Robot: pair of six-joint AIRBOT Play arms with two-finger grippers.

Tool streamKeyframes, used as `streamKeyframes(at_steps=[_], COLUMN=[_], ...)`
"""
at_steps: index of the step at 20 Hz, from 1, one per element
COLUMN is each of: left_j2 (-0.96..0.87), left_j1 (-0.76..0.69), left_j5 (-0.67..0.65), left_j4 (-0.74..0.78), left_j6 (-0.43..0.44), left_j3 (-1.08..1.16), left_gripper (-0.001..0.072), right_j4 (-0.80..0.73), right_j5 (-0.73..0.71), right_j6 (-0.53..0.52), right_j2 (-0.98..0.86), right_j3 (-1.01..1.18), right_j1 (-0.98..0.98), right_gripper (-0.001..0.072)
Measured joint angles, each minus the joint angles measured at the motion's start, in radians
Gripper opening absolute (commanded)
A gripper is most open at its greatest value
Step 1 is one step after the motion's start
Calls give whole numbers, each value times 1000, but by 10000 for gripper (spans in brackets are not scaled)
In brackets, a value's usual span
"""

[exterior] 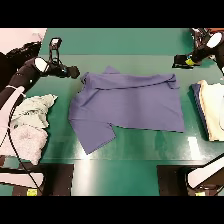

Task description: Fold the shirts.

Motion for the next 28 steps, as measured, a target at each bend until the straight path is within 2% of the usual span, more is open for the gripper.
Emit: streamKeyframes(at_steps=[1,2,6,10,13,16,20,25,26,27,28], left_j2=[0,3,59,176,275,323,345,352,353,353,350], left_j1=[14,34,154,256,284,296,296,209,192,179,172], left_j5=[-35,-93,-348,-483,-509,-504,-417,-302,-278,-253,-233], left_j4=[1,3,2,-5,-36,-127,-256,-336,-342,-342,-334], left_j6=[-1,-2,-13,-16,-10,43,105,131,130,127,122], left_j3=[24,49,80,-65,-274,-465,-645,-723,-728,-732,-735], left_gripper=[503,504,504,504,504,504,504,501,444,151,38], right_j4=[14,28,58,105,156,213,296,345,349,350,351], right_j5=[12,31,190,291,290,254,222,194,191,188,186], right_j6=[1,-3,-81,-129,-146,-154,-158,-160,-160,-160,-160], right_j2=[8,21,89,186,290,397,519,647,673,698,726], right_j3=[0,0,0,-72,-226,-402,-590,-733,-759,-784,-815], right_j1=[-7,-15,-37,-45,-48,-60,-98,-165,-184,-206,-235], right_gripper=[368,315,313,313,313,314,314,314,314,314,314])
